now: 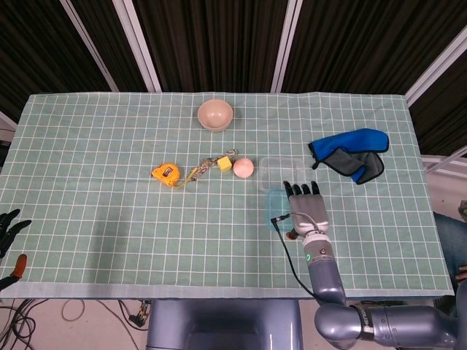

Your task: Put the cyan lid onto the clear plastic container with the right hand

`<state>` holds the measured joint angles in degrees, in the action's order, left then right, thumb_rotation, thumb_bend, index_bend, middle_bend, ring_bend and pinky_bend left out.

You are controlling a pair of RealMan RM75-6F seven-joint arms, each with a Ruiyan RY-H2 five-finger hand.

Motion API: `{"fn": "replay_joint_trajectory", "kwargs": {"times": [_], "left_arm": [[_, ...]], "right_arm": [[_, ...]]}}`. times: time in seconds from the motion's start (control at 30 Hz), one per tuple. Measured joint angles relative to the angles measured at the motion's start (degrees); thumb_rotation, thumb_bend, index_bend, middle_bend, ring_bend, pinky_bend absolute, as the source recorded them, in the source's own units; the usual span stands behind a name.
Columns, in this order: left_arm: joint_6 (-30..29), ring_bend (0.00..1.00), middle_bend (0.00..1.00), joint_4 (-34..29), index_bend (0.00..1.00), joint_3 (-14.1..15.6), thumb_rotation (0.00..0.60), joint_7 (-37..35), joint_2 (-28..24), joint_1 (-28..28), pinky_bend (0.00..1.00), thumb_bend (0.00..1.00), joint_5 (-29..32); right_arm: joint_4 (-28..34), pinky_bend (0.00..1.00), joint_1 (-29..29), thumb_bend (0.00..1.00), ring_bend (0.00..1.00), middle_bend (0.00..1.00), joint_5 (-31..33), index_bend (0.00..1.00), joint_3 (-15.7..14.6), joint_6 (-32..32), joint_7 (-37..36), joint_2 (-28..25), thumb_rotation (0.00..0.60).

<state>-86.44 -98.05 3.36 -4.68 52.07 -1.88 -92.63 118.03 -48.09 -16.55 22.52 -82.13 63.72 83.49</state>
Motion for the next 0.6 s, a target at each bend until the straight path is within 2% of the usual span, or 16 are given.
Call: {"fn": "replay_joint_trajectory", "kwargs": {"times": [0.17,0.33,0.6], "left_arm": [[1.0,0.00,0.00,-0.2,0.15,0.0,0.600,0.8,0.2,0.0,0.00,0.52,1.1],[1.0,0.00,0.00,-0.4,0.15,-0.4,0.600,0.7,0.1,0.0,0.00,0.52,2.2],[2.1,0.00,0.00,-0.6,0.15,-0.8,0.600,0.9,0.1,-0.2,0.00,0.52,3.7]], "right_arm": [[-2.4,0.00,-3.3,0.08,0.14,0.50,6.8,0.02,3.0,3.0,2.1,-2.9,0.600],[-8.0,0.00,-6.8,0.08,0.14,0.50,12.7,0.02,4.6,7.1,3.4,-4.0,0.600],[-19.7,0.00,-10.8,0.08,0.14,0.50,15.7,0.02,4.7,15.5,3.0,-2.8,0.600]]}}
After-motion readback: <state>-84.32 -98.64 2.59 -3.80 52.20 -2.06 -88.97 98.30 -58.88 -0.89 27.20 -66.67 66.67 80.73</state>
